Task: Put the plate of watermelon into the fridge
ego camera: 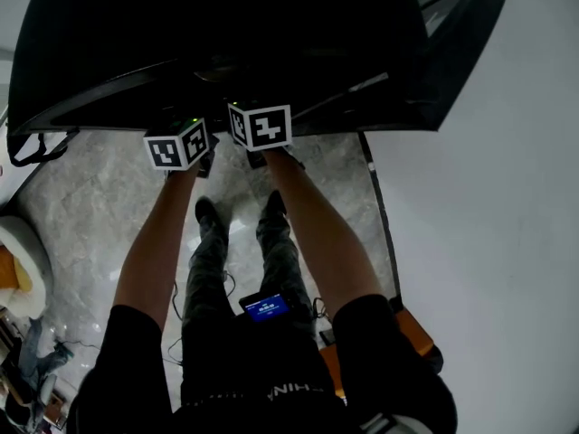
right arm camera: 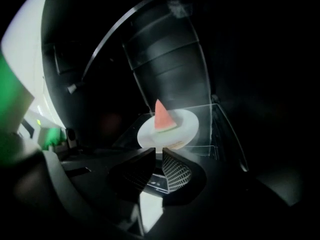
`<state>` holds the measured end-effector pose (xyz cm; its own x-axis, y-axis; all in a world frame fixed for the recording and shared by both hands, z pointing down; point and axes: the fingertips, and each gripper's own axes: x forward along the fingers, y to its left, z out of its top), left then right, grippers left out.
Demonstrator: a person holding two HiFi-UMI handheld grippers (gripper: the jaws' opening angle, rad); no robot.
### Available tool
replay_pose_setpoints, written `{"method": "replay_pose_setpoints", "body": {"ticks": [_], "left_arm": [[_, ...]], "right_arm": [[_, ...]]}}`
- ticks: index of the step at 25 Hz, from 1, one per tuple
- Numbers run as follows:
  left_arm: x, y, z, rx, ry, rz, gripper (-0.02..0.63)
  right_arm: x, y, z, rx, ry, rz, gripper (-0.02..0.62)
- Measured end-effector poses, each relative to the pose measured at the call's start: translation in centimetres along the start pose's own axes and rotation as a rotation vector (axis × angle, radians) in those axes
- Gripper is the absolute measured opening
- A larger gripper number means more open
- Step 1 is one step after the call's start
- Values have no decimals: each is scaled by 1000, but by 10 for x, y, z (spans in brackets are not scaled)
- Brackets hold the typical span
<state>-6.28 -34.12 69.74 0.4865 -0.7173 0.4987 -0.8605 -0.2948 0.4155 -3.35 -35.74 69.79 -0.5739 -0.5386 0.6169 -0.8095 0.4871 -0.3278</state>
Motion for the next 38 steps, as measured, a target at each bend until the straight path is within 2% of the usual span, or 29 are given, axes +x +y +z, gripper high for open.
{"method": "replay_pose_setpoints", "body": {"ticks": [2,7,9,12,15,18,23,25,31,36,38], "left_arm": [[-12,-8,1,20,-19,-37,28],[-55,-62,21,164,-44,-251,28],[-85,-80,40,175,-68,-316,28],[-124,-102,63,145,-138,-416,28],[-151,-118,87,158,-215,-451,28],[-178,-137,94,175,-253,-440,28],[-209,-145,68,-18,-278,-408,28],[-214,-144,59,-58,-271,-389,28],[-204,-151,39,-27,-185,-338,28],[-216,-162,-11,-141,-144,-244,28],[-224,-163,-33,-123,-114,-224,28]], "right_arm": [[-12,5,2,31,-3,21,41],[-58,32,16,83,0,116,41],[-82,52,26,90,-4,167,41],[-119,73,41,99,-31,224,41],[-153,80,65,106,-117,251,41],[-193,82,72,119,-190,248,41],[-229,79,36,219,-199,209,37],[-232,73,30,242,-200,191,34],[-243,60,31,191,-178,206,28],[-258,54,-20,120,-70,155,25],[-264,51,-37,123,-60,130,23]]}}
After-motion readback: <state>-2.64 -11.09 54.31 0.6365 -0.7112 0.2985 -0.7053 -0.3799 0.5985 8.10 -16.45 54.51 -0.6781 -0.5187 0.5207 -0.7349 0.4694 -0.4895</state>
